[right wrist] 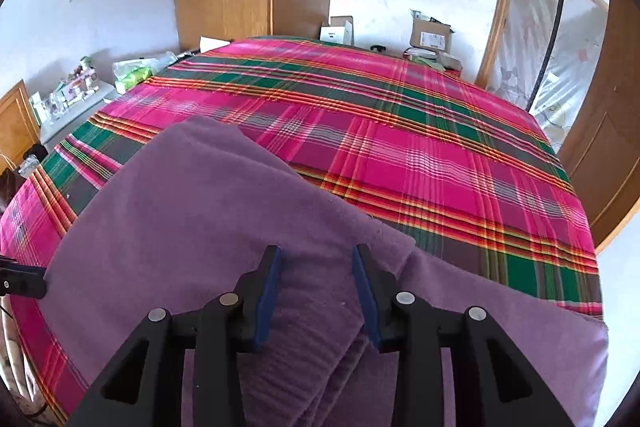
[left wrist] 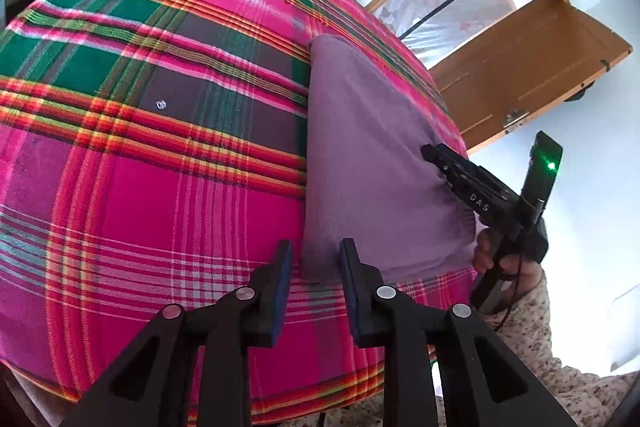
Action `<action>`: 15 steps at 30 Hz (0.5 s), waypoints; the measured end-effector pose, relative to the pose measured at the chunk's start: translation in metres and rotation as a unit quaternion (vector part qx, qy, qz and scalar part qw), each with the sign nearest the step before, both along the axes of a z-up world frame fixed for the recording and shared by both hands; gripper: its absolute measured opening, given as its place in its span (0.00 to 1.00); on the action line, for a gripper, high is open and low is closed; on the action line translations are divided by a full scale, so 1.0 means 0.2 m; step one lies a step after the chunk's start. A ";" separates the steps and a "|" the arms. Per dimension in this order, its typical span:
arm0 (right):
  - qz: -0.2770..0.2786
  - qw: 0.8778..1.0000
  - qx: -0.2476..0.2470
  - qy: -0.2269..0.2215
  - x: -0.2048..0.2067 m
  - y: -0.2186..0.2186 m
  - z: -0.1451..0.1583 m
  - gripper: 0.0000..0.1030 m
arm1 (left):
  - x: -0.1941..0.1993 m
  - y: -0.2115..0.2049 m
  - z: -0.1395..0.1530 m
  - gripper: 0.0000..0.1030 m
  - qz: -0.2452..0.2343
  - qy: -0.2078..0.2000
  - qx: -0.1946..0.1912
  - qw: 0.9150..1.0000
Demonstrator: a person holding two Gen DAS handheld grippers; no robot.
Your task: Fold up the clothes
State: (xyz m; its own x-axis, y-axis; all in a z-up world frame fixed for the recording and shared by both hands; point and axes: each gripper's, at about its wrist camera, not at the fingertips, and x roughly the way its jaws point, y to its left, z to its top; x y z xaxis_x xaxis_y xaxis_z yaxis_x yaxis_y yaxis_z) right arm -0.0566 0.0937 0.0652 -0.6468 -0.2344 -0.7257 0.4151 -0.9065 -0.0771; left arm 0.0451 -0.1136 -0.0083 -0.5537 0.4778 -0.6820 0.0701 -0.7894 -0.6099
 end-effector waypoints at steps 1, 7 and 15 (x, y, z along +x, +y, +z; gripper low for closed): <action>-0.003 1.000 0.001 0.004 0.02 0.00 0.02 0.36 | 0.00 0.00 0.00 0.24 0.000 -0.001 -0.002 1.000; 0.034 0.999 -0.032 0.019 0.19 -0.06 0.12 0.43 | -0.01 0.02 0.03 0.24 -0.013 0.009 -0.002 1.000; 0.143 0.987 -0.049 0.053 0.50 -0.30 0.08 0.44 | -0.06 -0.08 0.03 0.25 0.011 0.001 0.018 1.000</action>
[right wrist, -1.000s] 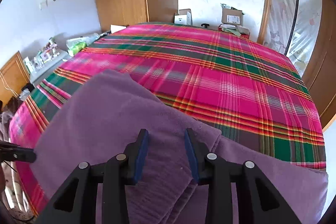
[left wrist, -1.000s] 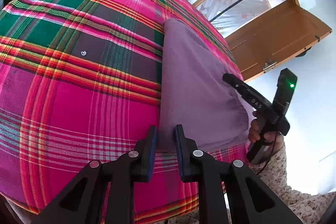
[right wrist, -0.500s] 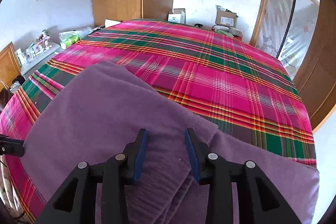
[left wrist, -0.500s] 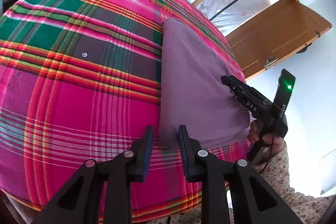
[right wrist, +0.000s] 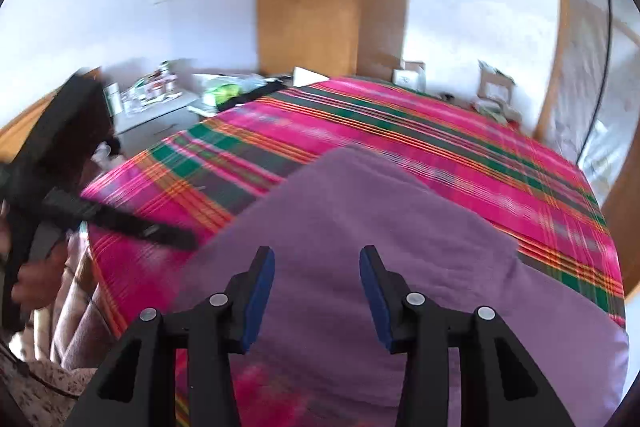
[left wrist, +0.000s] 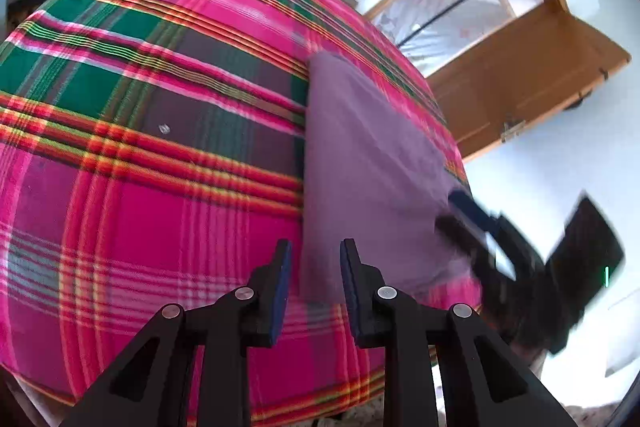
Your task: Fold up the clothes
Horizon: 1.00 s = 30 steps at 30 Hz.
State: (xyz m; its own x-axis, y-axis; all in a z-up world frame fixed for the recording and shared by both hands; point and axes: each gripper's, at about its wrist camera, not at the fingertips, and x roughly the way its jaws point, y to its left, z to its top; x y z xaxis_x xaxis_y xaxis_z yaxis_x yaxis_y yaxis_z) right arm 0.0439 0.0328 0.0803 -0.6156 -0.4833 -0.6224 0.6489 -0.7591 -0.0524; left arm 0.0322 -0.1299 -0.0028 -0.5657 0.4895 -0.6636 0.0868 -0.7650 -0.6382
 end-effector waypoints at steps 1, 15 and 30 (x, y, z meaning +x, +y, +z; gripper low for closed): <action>0.010 1.000 0.003 0.003 0.03 -0.04 -0.01 0.45 | -0.02 -0.01 -0.01 0.25 0.002 -0.006 -0.001 1.000; 0.070 0.996 0.046 -0.016 0.17 -0.31 -0.18 0.60 | -0.17 -0.02 -0.03 0.25 -0.042 -0.049 0.015 0.998; 0.001 0.993 0.111 0.049 0.18 -0.39 -0.24 0.60 | -0.30 0.06 0.03 0.25 -0.104 -0.050 0.083 0.990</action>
State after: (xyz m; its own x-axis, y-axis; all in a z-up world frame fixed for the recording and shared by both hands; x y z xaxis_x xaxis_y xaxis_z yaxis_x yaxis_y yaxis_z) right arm 0.0798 -0.0460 0.0332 -0.6773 -0.3418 -0.6515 0.6337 -0.7209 -0.2807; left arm -0.0278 -0.1185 0.0029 -0.3775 0.6948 -0.6122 0.0080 -0.6587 -0.7524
